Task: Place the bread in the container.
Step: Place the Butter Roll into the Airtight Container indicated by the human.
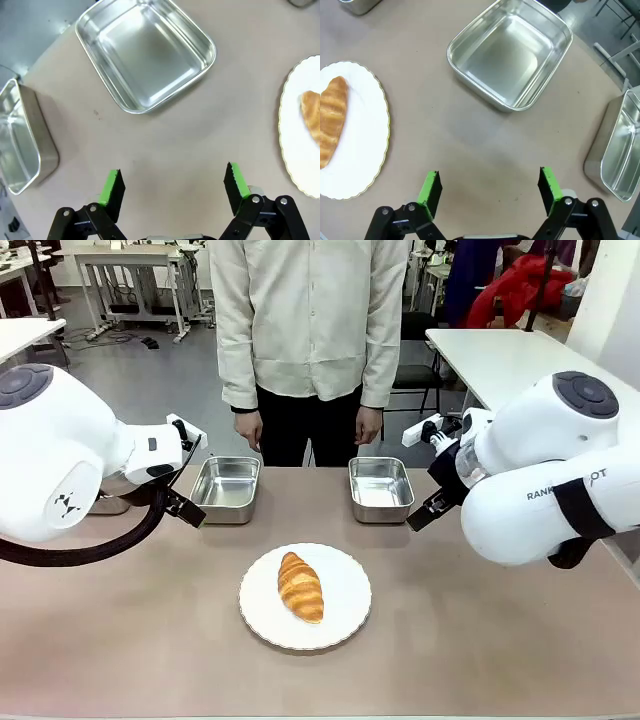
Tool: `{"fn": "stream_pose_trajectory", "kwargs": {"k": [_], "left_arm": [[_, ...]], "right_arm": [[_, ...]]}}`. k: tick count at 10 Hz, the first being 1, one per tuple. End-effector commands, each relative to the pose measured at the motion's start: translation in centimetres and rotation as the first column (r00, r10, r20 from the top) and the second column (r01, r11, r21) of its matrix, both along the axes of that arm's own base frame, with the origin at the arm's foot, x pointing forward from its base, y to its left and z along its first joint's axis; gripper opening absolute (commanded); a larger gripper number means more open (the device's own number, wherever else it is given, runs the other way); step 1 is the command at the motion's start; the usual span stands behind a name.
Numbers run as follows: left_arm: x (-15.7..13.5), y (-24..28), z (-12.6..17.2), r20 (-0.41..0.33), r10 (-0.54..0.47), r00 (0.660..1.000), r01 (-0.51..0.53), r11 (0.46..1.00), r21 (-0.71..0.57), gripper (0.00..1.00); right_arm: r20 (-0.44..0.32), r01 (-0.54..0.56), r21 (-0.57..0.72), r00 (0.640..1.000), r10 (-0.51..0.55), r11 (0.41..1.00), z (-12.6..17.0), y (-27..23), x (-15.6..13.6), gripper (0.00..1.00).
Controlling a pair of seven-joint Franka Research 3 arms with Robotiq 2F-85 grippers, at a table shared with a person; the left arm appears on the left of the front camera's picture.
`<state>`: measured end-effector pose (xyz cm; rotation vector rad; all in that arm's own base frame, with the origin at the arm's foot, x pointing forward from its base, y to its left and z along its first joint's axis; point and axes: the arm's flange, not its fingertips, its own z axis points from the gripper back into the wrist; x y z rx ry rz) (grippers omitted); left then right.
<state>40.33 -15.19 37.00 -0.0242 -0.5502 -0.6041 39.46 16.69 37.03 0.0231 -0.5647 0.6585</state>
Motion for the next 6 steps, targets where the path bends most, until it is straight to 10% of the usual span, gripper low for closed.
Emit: {"fn": "stream_pose_trajectory", "kwargs": {"k": [1, 6], "left_arm": [[0.0, 0.0, 0.0, 0.0, 0.0, 1.0, 0.0, 1.0, 0.0, 1.0], [0.0, 0.0, 0.0, 0.0, 0.0, 1.0, 0.0, 1.0, 0.0, 1.0]], "right_arm": [[0.0, 0.0, 0.0, 1.0, 0.0, 1.0, 0.01, 0.0, 0.01, 1.0], [0.0, 0.0, 0.0, 1.0, 0.0, 1.0, 0.01, 0.0, 0.01, 1.0]]}}
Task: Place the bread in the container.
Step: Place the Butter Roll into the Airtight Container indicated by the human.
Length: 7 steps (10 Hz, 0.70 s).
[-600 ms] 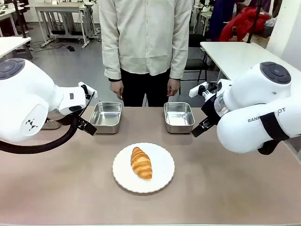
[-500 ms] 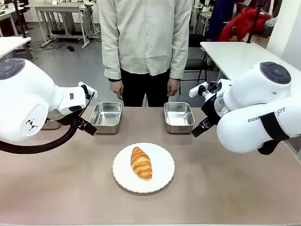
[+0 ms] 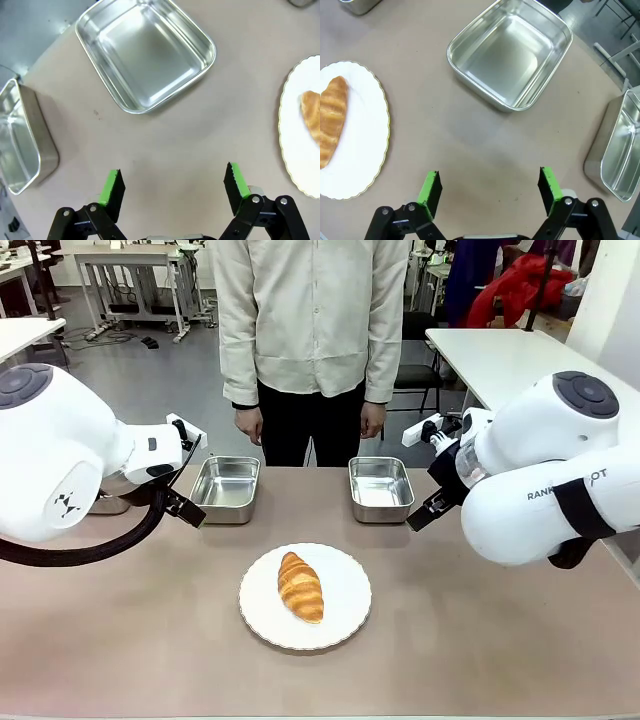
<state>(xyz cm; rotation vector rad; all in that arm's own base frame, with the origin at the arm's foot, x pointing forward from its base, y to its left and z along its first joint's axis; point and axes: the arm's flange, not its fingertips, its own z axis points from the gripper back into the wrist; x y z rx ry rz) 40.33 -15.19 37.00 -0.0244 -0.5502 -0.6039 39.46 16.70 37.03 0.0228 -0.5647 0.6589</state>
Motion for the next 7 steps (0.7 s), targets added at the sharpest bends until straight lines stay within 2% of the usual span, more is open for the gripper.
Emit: {"fn": "stream_pose_trajectory", "kwargs": {"k": [1, 4, 5, 7], "left_arm": [[0.0, 0.0, 0.0, 0.0, 0.0, 1.0, 0.0, 1.0, 0.0, 1.0], [0.0, 0.0, 0.0, 0.0, 0.0, 1.0, 0.0, 1.0, 0.0, 1.0], [0.5, 0.1, 1.7, -0.042, -0.025, 0.999, 0.023, 0.999, -0.042, 1.0], [1.4, 2.3, 6.6, -0.008, -0.019, 1.0, 0.018, 0.994, -0.104, 1.0]], "right_arm": [[0.0, 0.0, 0.0, 1.0, 0.0, 1.0, 0.0, 0.0, 0.0, 1.0], [0.0, 0.0, 0.0, 1.0, 0.0, 1.0, 0.0, 0.0, 0.0, 1.0], [0.028, -0.009, 0.016, 1.0, 0.009, 1.0, 2.3, -0.2, 0.4, 1.0], [0.057, -0.01, 0.031, 0.998, 0.009, 0.999, 8.0, -2.0, 1.3, 1.0]]}}
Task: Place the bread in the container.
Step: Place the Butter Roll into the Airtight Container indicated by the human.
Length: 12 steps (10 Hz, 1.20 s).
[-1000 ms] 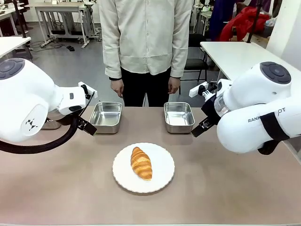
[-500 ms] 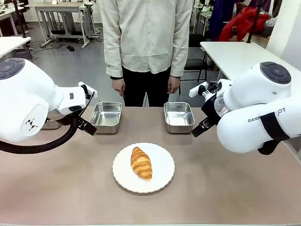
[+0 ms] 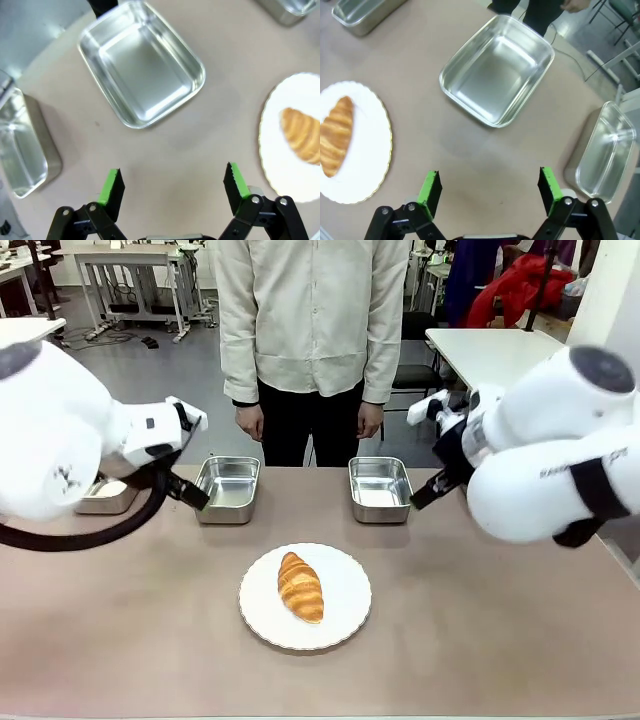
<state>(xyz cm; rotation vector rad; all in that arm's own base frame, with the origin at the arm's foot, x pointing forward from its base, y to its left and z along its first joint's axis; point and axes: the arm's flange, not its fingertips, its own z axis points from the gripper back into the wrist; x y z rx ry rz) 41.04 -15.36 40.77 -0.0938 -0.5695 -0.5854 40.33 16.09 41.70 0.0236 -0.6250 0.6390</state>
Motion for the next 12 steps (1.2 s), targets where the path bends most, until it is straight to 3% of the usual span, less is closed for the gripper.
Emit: {"fn": "stream_pose_trajectory", "kwargs": {"k": [1, 3, 4, 6, 7, 9, 10, 12], "left_arm": [[1.2, 4.1, 6.0, -0.044, -0.05, 0.998, 0.047, 0.997, -0.062, 1.0], [2.8, 9.0, 12.0, -0.071, -0.247, 0.966, 0.231, 0.956, -0.179, 1.0], [3.7, 11.8, 14.0, -0.053, -0.311, 0.949, 0.299, 0.94, -0.164, 1.0], [5.3, 17.8, 17.2, -0.044, -0.408, 0.912, 0.396, 0.902, -0.173, 1.0], [5.6, 20.6, 16.8, -0.017, -0.409, 0.912, 0.402, 0.903, -0.151, 1.0], [4.7, 21.7, 15.3, 0.091, -0.491, 0.866, 0.499, 0.857, -0.13, 1.0], [4.2, 21.8, 17.4, -0.003, -0.408, 0.913, 0.404, 0.904, -0.139, 1.0], [4.2, 21.8, 17.4, -0.003, -0.408, 0.913, 0.404, 0.904, -0.139, 1.0]], "right_arm": [[0.011, -0.045, 0.022, 0.999, 0.045, 0.999, 6.5, -3.0, 1.1, 1.0], [0.009, -0.121, 0.067, 0.993, 0.121, 0.99, 11.7, -7.8, 2.5, 1.0], [0.015, -0.134, 0.106, 0.991, 0.133, 0.985, 13.3, -10.4, 3.3, 1.0], [-0.007, -0.283, 0.229, 0.956, 0.293, 0.931, 14.3, -15.5, 4.6, 1.0], [-0.012, -0.289, 0.28, 0.952, 0.305, 0.915, 13.8, -17.7, 5.3, 1.0], [-0.001, -0.319, 0.306, 0.942, 0.335, 0.897, 13.4, -19.0, 5.0, 1.0], [0.022, -0.274, 0.268, 0.96, 0.278, 0.924, 14.1, -18.1, 3.8, 1.0], [0.022, -0.274, 0.268, 0.96, 0.278, 0.924, 14.1, -18.1, 3.8, 1.0]]}}
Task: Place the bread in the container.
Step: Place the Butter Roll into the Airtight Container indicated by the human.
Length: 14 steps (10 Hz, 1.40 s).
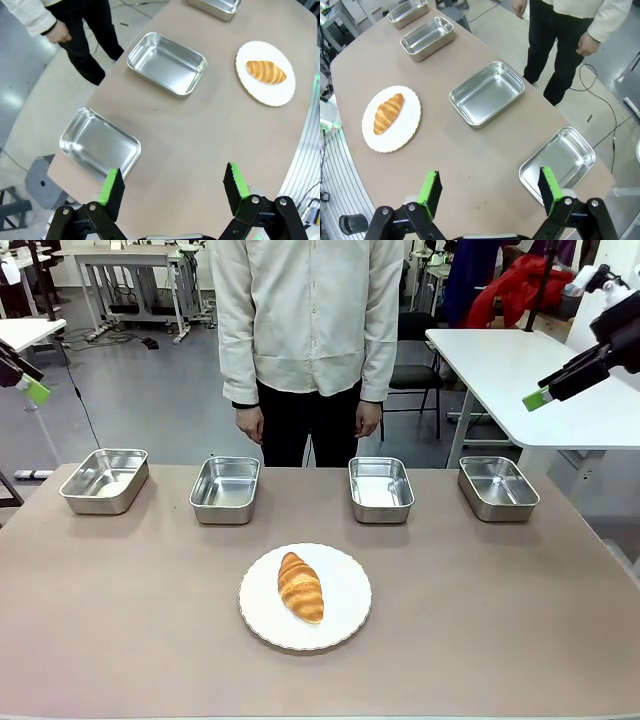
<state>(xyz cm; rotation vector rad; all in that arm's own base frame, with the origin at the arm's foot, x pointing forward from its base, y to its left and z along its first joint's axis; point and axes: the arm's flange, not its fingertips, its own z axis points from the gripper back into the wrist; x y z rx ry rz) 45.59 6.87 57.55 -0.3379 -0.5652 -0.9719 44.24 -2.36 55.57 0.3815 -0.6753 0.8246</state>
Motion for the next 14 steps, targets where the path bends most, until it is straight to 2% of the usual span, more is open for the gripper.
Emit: {"fn": "stream_pose_trajectory", "kwargs": {"k": [1, 3, 4, 6, 7, 8, 10, 14], "left_arm": [[-0.3, -0.4, 0.6, -0.016, 0.014, 1.0, -0.014, 1.0, -0.018, 1.0], [-0.1, -0.4, 0.2, -0.006, 0.005, 1.0, -0.005, 1.0, 0.005, 1.0], [0.5, 1.7, 0.3, 0.002, 0.027, 1.0, -0.027, 0.999, -0.032, 1.0], [1.3, 5.5, 0.1, 0.027, 0.052, 0.998, -0.048, 0.99, -0.133, 1.0], [1.1, 7.0, -0.2, 0.065, 0.06, 0.996, -0.049, 0.986, -0.158, 1.0], [0.9, 8.7, -0.2, 0.094, 0.084, 0.992, -0.067, 0.983, -0.171, 1.0], [0.9, 11.5, 0.1, 0.102, 0.107, 0.989, -0.08, 0.968, -0.237, 1.0], [0.3, 12.8, 0.6, 0.111, 0.152, 0.982, -0.117, 0.954, -0.275, 1.0]], "right_arm": [[0.019, 0.006, 0.006, 1.0, -0.006, 1.0, 0.2, 0.3, -0.1, 1.0], [0.005, 0.003, -0.014, 1.0, -0.002, 1.0, 0.3, 0.3, -0.1, 1.0], [0.001, -0.032, 0.015, 0.999, 0.032, 0.999, 1.4, -1.6, 1.1, 1.0], [0.03, -0.001, 0.046, 1.0, 0.0, 0.999, 1.9, -5.3, 3.3, 1.0], [0.033, -0.01, 0.063, 0.999, 0.008, 0.998, 1.9, -7.0, 3.6, 1.0], [0.045, -0.02, 0.085, 0.999, 0.016, 0.996, 2.0, -8.4, 3.4, 1.0], [0.086, -0.05, 0.095, 0.995, 0.042, 0.994, 2.2, -10.5, 3.0, 1.0], [0.083, -0.003, 0.125, 0.997, -0.007, 0.992, 1.2, -14.1, 2.9, 1.0]]}}
